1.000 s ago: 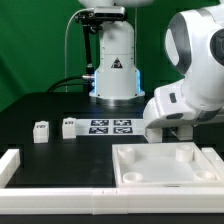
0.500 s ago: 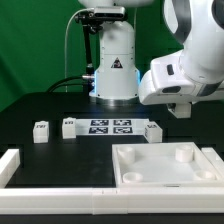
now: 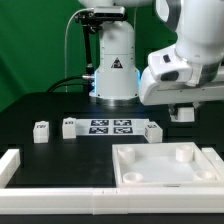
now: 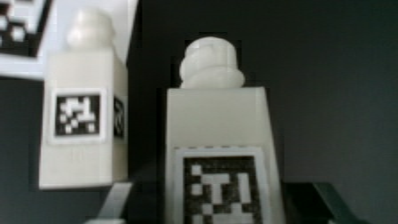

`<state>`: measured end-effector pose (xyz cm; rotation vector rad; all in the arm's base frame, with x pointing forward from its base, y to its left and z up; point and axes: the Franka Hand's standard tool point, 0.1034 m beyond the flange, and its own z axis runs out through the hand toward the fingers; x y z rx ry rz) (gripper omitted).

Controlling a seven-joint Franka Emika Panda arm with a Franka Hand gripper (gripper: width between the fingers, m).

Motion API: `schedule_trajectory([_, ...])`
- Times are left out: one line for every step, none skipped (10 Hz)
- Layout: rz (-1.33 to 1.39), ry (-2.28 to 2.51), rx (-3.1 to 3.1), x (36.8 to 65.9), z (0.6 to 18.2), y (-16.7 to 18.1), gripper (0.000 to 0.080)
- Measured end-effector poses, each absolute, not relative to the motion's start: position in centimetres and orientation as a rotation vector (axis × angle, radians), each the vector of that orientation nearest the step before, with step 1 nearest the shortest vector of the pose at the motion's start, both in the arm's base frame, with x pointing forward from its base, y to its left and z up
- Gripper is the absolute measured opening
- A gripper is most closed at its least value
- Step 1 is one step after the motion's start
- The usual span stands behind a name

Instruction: Assemble one leg

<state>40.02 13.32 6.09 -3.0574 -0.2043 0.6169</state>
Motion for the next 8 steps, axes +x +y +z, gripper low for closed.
schedule_trajectory([0.533, -0.227, -3.066, 39.9, 6.2, 13.0, 0.0290])
schedule_trajectory([0.430, -0.274, -3.066, 41.2, 6.8, 11.8, 0.0290])
schedule_trajectory([0.341, -0.278, -3.073, 42.7, 8.0, 10.7, 0.0290])
schedule_trajectory([0.191, -0.284, -3.082, 44.0, 9.0, 10.0, 0.0290])
schedule_trajectory([0.083, -0.293, -3.087, 44.5, 9.8, 9.1, 0.0290])
schedule_trajectory([-0.050, -0.307, -3.084, 45.6, 10.4, 8.6, 0.0290])
schedule_trajectory([-0.180, -0.316, -3.079, 46.8, 11.0, 8.1, 0.0290])
schedule_trajectory([-0.366, -0.310, -3.062, 47.1, 11.1, 8.0, 0.0290])
